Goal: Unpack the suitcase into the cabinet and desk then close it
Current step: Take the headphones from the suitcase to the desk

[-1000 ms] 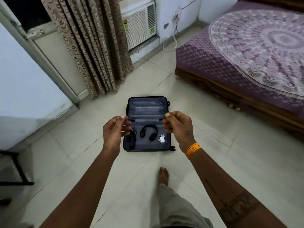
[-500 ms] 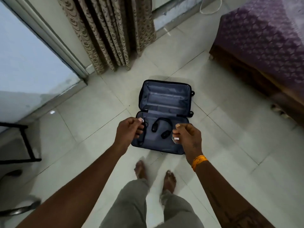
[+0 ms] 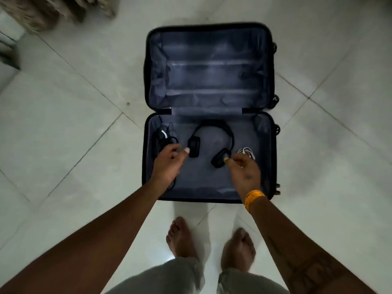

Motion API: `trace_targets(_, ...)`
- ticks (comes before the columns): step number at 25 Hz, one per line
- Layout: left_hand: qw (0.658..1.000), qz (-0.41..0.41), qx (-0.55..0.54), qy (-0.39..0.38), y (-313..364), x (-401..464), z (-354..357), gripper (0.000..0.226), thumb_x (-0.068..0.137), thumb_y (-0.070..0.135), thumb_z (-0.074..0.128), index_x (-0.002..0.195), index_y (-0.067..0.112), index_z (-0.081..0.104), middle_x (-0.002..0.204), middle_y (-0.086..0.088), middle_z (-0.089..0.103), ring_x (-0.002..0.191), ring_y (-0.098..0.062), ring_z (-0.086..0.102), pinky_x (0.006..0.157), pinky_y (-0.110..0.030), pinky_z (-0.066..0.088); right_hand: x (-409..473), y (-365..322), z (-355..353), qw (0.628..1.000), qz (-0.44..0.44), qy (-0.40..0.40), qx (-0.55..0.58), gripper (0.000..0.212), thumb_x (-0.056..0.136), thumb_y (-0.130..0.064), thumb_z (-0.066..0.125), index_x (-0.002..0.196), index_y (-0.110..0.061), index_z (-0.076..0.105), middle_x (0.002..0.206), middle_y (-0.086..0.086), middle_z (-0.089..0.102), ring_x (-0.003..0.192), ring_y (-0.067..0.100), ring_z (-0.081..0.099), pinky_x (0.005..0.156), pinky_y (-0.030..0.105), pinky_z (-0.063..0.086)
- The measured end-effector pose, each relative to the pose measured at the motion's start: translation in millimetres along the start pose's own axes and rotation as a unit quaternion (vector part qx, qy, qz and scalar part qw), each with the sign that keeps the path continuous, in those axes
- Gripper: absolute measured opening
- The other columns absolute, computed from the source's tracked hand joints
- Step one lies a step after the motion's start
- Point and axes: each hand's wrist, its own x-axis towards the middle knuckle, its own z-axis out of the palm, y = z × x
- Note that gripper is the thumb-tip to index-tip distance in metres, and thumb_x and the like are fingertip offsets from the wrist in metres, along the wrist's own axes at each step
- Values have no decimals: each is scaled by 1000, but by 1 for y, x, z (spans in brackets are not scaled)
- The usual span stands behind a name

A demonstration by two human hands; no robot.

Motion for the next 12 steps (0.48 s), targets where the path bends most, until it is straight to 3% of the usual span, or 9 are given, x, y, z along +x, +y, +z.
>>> trace_targets(2, 999, 3, 37, -9, -32, 48, 22, 80, 79, 71, 70, 144, 29, 54, 127, 6, 68, 113, -12, 66, 96, -38, 57, 40, 33, 25, 999, 31, 11, -31, 43, 87, -47, 77, 111, -14, 65, 97, 0, 71, 96, 22, 66, 96, 40, 54)
trace_targets(4, 999, 9, 40, -7, -55, 84, 45, 77, 85, 63, 74, 148, 25, 51, 132, 11, 62, 122, -10, 61, 103, -29, 51, 74, 59, 45, 996, 53, 21, -63, 63, 85, -59, 73, 125, -15, 55, 117, 6, 69, 110, 30, 64, 100, 42, 51)
trace_targets(6, 998, 34, 58, 16, -72, 107, 66, 62, 89, 51, 77, 141, 23, 58, 119, 14, 64, 116, -7, 62, 89, -7, 45, 101, 73, 59, 994, 62, 38, -83, 74, 84, -64, 73, 133, -13, 50, 127, 10, 66, 118, 33, 62, 102, 39, 48)
trace_targets(8, 995, 57, 77, 33, -80, 118, 81, 57, 87, 50, 79, 134, 24, 61, 111, 16, 66, 107, -5, 64, 74, 4, 39, 121, 75, 68, 993, 59, 48, -92, 78, 83, -63, 75, 134, -10, 49, 131, 13, 66, 123, 35, 61, 103, 38, 46)
trace_targets(10, 993, 72, 77, 48, -89, 129, 90, 63, 84, 51, 81, 137, 24, 58, 116, 14, 67, 107, -4, 63, 80, -2, 42, 134, 76, 78, 992, 51, 54, -104, 74, 83, -58, 78, 129, -6, 53, 127, 14, 68, 120, 36, 63, 100, 36, 46)
trace_targets(12, 993, 80, 69, 61, -95, 138, 94, 68, 83, 48, 83, 140, 25, 56, 123, 9, 68, 110, -7, 64, 91, -16, 50, 140, 82, 88, 991, 42, 65, -107, 70, 81, -55, 79, 124, -5, 56, 123, 14, 70, 117, 35, 64, 97, 34, 46)
